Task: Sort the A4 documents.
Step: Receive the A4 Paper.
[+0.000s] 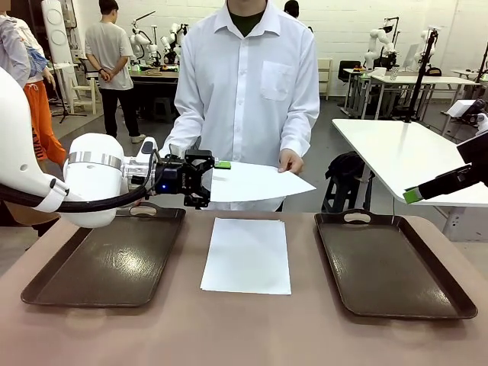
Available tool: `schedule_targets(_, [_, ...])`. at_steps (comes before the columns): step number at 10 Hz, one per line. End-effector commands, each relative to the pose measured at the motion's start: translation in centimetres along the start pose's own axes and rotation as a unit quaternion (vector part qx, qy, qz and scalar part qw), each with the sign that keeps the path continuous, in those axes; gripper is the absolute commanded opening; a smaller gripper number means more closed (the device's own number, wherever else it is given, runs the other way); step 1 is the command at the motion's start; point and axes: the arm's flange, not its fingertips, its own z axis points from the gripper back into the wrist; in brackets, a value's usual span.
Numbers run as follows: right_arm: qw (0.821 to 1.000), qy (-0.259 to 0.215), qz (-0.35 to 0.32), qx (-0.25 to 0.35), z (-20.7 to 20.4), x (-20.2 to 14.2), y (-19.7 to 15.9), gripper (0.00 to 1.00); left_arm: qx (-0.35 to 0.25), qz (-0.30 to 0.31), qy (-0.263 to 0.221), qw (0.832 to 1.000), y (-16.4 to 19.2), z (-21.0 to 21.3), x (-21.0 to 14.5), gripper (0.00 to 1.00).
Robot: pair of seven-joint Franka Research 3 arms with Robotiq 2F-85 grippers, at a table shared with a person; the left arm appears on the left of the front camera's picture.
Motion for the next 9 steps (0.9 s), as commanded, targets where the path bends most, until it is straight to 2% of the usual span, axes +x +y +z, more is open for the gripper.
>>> schedule_targets(1, [1.000,-0.001,-0.002,0.005,-0.15,-0.05,-0.06,1.00,-0.012,-0.009,-0.017,1.000,0.03,0.21,0.94,0.71])
schedule_targets(2, [1.000,-0.001,-0.002,0.005,-0.15,-0.05,-0.06,1.00,-0.012,-0.013,-0.019,1.000,-0.13,0.24,1.00,0.64])
schedule_targets(3, [1.000,-0.001,-0.002,0.005,-0.15,-0.05,-0.06,1.00,-0.013,-0.014,-0.020,1.000,-0.22,0.21,1.05,0.52])
schedule_targets(4, [1.000,-0.001,-0.002,0.005,-0.15,-0.05,-0.06,1.00,-0.015,-0.015,-0.020,1.000,-0.26,0.13,1.06,0.46])
schedule_targets(5, [1.000,-0.001,-0.002,0.005,-0.15,-0.05,-0.06,1.00,-0.019,-0.013,-0.022,0.999,-0.22,0.12,1.06,0.34])
schedule_targets(6, [1.000,-0.001,-0.002,0.005,-0.15,-0.05,-0.06,1.00,-0.022,-0.011,-0.022,0.999,-0.20,0.01,1.03,0.28])
schedule_targets(7, [1.000,-0.001,-0.002,0.005,-0.15,-0.05,-0.06,1.00,-0.024,-0.011,-0.021,0.999,-0.15,0.03,1.08,0.16])
schedule_targets(9, [1.000,-0.001,-0.002,0.005,-0.15,-0.05,-0.06,1.00,-0.025,-0.006,-0.020,0.999,-0.07,-0.04,1.11,0.00])
